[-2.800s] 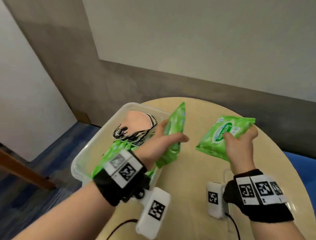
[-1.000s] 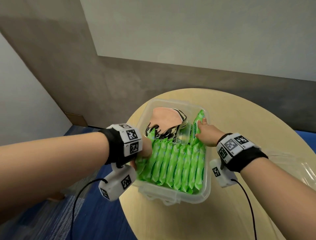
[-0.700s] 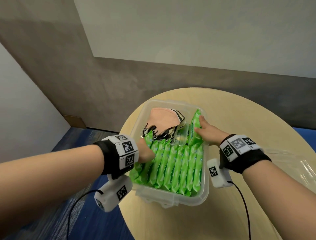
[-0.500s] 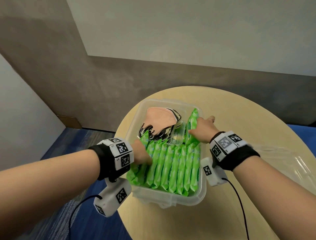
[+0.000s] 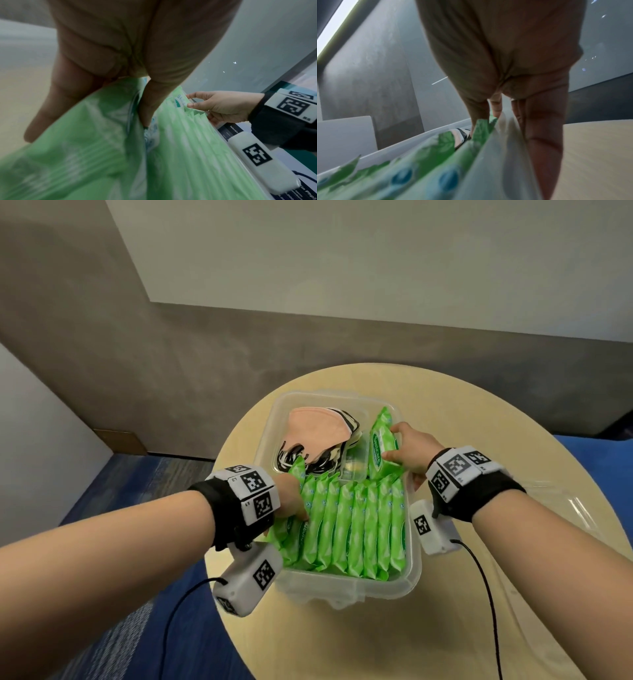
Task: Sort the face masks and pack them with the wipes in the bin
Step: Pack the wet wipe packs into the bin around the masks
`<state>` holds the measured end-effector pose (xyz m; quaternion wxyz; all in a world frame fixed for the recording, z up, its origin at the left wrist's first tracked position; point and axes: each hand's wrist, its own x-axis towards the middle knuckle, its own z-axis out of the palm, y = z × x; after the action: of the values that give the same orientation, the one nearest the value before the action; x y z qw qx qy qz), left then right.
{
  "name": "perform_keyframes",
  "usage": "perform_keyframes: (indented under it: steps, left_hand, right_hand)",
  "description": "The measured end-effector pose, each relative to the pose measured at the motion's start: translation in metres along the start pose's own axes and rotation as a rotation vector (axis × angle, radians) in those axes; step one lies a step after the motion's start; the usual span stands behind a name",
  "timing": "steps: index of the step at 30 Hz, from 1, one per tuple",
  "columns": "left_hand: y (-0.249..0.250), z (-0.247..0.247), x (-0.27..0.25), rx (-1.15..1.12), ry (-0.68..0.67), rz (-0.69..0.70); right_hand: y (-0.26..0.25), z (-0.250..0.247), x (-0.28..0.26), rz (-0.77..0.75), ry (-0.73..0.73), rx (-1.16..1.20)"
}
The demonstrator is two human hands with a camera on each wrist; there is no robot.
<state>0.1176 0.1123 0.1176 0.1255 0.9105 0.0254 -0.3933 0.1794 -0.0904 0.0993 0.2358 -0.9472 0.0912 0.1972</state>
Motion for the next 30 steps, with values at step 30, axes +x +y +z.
perform_keyframes:
  steps: [30]
  left_hand:
    - [0.11, 0.042, -0.008, 0.025, 0.431, 0.257]
  right_hand:
    - [0.335, -0.06, -0.026, 0.432, -0.074, 0.076]
